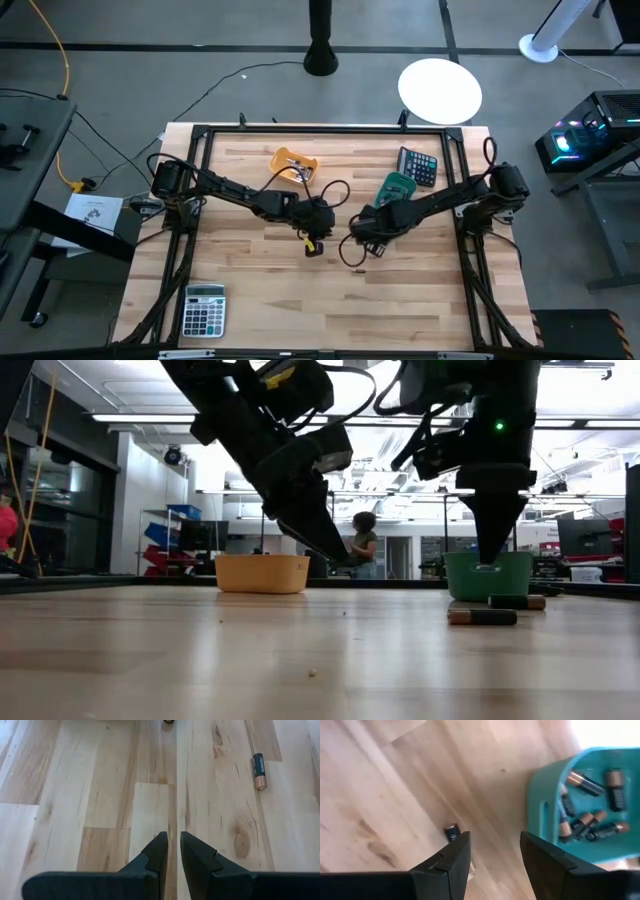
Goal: Sort batteries
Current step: Put the black battery into the blue bin
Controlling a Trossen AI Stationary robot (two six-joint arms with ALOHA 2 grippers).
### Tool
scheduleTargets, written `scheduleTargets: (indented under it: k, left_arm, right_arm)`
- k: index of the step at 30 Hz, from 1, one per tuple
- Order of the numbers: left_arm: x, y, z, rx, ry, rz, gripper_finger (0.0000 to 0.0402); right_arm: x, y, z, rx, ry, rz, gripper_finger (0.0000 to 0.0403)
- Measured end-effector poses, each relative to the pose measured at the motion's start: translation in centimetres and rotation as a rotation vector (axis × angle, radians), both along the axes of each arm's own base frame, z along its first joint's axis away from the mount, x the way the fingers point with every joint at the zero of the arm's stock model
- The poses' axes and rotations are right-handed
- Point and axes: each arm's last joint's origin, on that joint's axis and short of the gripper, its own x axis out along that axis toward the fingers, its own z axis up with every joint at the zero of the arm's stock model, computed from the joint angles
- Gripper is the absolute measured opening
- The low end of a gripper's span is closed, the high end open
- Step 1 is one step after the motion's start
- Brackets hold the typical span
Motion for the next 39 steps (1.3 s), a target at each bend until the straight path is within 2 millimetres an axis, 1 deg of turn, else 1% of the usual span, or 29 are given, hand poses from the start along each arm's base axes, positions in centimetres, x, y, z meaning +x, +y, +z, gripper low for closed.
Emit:
scheduleTargets:
  k: [5,10,14,19,21,22,23,25,26,27,31,32,35,37,39]
  left_arm:
    - [0.0,0.0,0.0,-0.014,0.001,0.017,0.0047]
    - [0.0,0.0,0.0,-0.015,0.002,0.017,0.0047]
    - [0.0,0.0,0.0,-0.021,0.002,0.025,0.0047]
    - [0.0,0.0,0.0,-0.025,0.002,0.03,0.0047]
    - [0.0,0.0,0.0,-0.025,0.002,0.03,0.0047]
    - [0.0,0.0,0.0,-0.025,0.003,0.03,0.0047]
    - [0.0,0.0,0.0,-0.025,0.003,0.03,0.0047]
    - [0.0,0.0,0.0,-0.025,0.003,0.03,0.0047]
    - [0.0,0.0,0.0,-0.025,0.003,0.03,0.0047]
    - [0.0,0.0,0.0,-0.025,0.003,0.03,0.0047]
    - [-0.1,0.3,0.4,-0.051,0.003,0.058,0.0047]
    - [-0.2,0.5,0.8,-0.062,-0.007,0.058,0.0047]
    - [-0.4,1.4,2.0,-0.062,-0.039,0.065,0.0047]
    - [-0.6,2.1,2.8,-0.048,-0.063,0.065,0.0047]
    - [-0.8,2.8,3.6,-0.038,-0.08,0.073,0.0047]
  right_arm:
    - [0.3,0.6,-0.6,0.037,0.03,0.094,0.0167]
    - [0.8,0.9,-2.3,0.077,0.089,0.164,0.0167]
    - [1.2,0.9,-3.5,0.079,0.112,0.181,0.0167]
    - [1.6,0.9,-4.8,0.143,0.15,0.178,0.0161]
    - [1.8,0.9,-5.1,0.165,0.156,0.189,0.0143]
    - [1.9,1.0,-5.2,0.171,0.153,0.195,0.0127]
    - [1.9,1.0,-5.3,0.179,0.149,0.198,0.0107]
    - [2.0,1.1,-5.3,0.194,0.142,0.199,0.0055]
    - [2.0,1.1,-5.2,0.196,0.139,0.199,0.0033]
    - [2.0,1.1,-5.0,0.198,0.131,0.201,0.0022]
    - [1.8,1.1,-3.8,0.22,0.083,0.201,0.0027]
    - [1.6,1.1,-3.1,0.222,0.065,0.201,0.0024]
    - [0.5,0.6,0.0,0.204,0.004,0.173,0.0019]
    - [-0.4,0.1,1.8,0.135,-0.035,0.128,0.0019]
    - [-1.8,-0.6,3.8,0.057,-0.066,0.071,0.0019]
